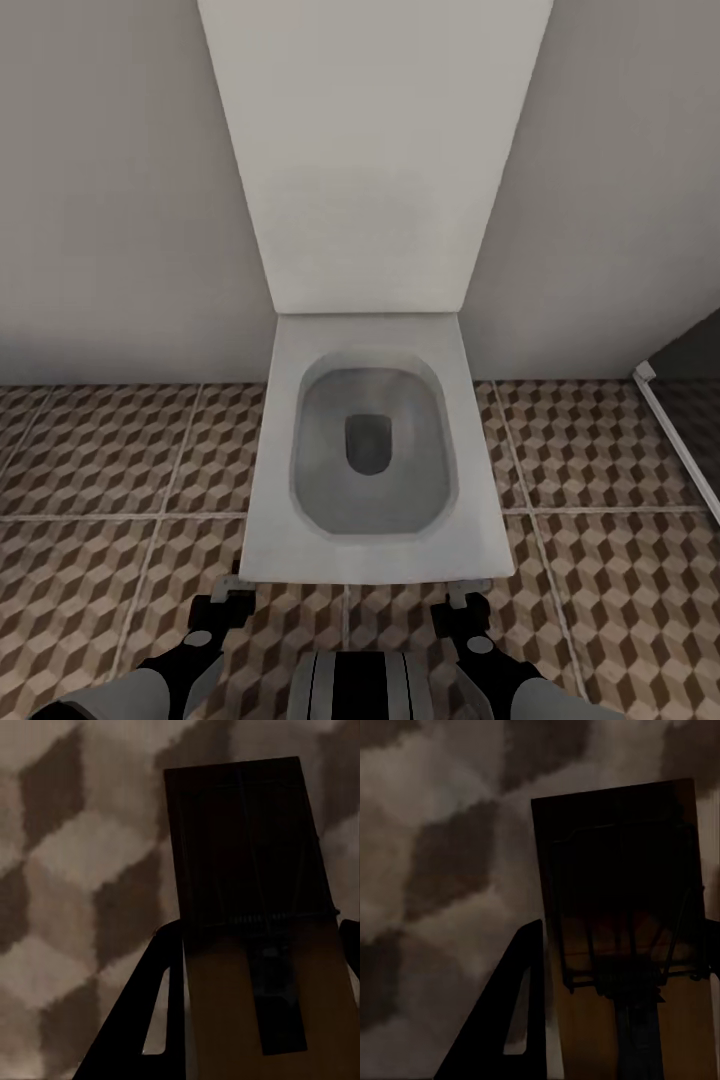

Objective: Take the four mousetraps from the cabinet in the bathroom and place them on the bathroom floor. Make sure all four end up on the same floor surface, and ensure that at least two of them are either under or directly next to the same bathroom sink.

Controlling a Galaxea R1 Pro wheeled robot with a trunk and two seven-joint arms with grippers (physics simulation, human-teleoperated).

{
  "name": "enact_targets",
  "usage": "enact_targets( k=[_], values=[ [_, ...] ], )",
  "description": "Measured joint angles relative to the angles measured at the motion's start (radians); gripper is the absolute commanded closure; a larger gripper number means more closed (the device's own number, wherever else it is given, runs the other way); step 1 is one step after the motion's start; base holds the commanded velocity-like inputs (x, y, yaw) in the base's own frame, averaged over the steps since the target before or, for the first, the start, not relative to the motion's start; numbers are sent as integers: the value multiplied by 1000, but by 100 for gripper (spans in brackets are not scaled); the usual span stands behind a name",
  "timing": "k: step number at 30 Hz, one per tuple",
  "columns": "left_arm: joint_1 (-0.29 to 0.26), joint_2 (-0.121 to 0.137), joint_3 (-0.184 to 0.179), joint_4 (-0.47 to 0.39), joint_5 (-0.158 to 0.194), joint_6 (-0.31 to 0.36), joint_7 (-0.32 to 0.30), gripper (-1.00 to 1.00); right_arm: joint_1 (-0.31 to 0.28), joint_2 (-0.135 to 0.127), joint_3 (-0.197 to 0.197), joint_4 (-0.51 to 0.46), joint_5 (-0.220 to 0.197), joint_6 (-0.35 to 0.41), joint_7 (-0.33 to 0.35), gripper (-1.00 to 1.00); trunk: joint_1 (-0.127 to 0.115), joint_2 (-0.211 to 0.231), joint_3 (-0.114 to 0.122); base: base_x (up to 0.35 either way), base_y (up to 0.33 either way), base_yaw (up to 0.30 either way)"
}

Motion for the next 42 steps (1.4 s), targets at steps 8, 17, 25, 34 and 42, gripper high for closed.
enact_targets(
  k=[8,17,25,34,42],
  values=[
    [0,0,0,0,0,-1,1,100,0,-3,4,-1,2,0,5,100,0,0,0,14,0,0],
    [0,0,0,0,2,-1,1,100,0,-3,6,-1,5,-2,11,100,0,0,0,50,0,0],
    [0,0,0,0,1,-1,1,100,0,-7,5,-3,5,-2,11,100,0,0,0,160,0,0],
    [0,0,0,0,0,-2,1,100,0,-15,5,-3,4,-1,11,100,0,0,0,8,0,0],
    [0,5,-1,1,-1,-2,-10,100,0,-81,-5,-3,-5,5,10,100,0,0,0,0,0,0]
  ],
)
